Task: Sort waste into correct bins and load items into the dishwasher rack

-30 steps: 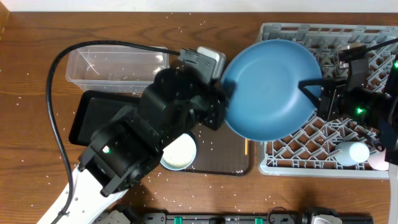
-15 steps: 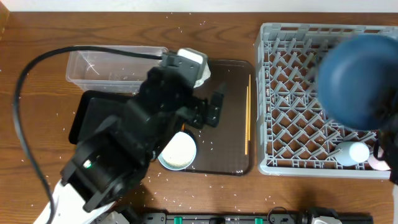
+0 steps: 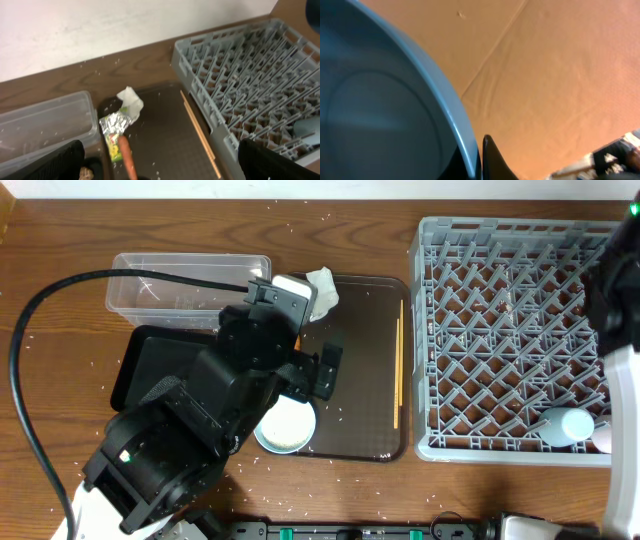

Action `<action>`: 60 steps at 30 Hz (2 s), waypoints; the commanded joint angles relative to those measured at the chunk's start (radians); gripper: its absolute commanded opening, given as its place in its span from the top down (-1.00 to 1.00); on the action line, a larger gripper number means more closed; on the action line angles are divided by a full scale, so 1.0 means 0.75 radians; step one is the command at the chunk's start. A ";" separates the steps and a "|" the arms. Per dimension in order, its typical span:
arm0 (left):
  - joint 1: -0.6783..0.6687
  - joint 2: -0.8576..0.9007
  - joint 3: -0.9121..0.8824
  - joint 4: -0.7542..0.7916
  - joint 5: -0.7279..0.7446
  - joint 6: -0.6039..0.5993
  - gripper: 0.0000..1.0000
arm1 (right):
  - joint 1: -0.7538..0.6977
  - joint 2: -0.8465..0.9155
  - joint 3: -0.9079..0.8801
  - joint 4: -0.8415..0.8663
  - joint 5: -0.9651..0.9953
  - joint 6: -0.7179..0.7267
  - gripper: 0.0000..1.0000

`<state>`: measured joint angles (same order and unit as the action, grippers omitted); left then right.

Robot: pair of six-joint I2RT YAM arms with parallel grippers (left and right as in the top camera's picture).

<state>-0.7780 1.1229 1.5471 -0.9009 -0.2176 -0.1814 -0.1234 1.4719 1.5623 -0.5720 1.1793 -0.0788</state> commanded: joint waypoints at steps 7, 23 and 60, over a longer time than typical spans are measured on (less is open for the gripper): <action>0.001 -0.027 0.014 -0.080 -0.025 0.016 -0.96 | -0.006 0.279 0.014 0.438 0.048 -1.012 0.98; 0.001 -0.026 0.014 -0.169 0.035 0.016 -0.96 | -0.032 0.568 0.014 0.680 -0.050 -1.497 0.97; 0.001 -0.108 0.014 -0.190 0.015 0.017 -0.96 | 0.129 0.595 -0.049 0.305 -0.319 -0.675 -0.98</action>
<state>-0.7780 1.0946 1.5471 -1.0420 -0.1940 -0.1814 -0.0799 1.9240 1.5318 -0.3107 1.0172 -0.7422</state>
